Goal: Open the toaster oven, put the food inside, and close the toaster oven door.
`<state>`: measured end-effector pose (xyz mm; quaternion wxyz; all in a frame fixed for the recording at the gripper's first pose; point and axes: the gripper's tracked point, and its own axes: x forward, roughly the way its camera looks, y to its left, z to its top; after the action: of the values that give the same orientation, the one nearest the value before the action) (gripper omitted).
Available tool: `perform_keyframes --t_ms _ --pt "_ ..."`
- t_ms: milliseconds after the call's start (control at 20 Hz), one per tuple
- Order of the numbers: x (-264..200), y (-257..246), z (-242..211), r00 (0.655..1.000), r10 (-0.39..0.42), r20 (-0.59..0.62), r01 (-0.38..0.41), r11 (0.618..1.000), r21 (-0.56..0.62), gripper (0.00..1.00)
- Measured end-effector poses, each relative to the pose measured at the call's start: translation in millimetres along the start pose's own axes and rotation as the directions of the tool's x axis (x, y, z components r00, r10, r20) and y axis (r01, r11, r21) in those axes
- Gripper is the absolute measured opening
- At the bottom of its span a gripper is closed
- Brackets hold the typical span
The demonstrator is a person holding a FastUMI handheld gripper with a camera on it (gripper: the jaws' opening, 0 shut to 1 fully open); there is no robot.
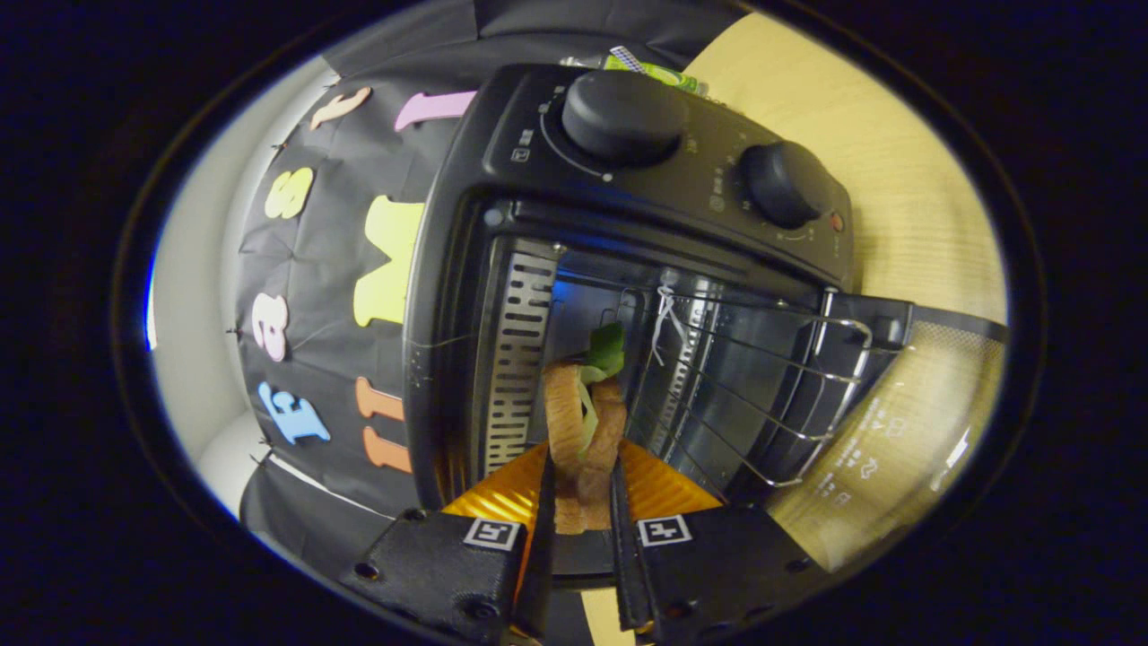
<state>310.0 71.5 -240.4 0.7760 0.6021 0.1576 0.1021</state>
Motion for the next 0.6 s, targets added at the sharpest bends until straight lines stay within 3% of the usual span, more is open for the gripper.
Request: perform_keyframes --t_ms 350,400,600 --pt "8 -14 -26 0.987 -0.121 -0.104 0.106 0.984 -0.143 0.39" --pt "7 -16 -30 0.982 -0.137 -0.133 0.116 0.981 -0.155 0.45" --pt "5 -18 -37 0.970 -0.196 -0.143 0.128 0.914 -0.384 0.54"
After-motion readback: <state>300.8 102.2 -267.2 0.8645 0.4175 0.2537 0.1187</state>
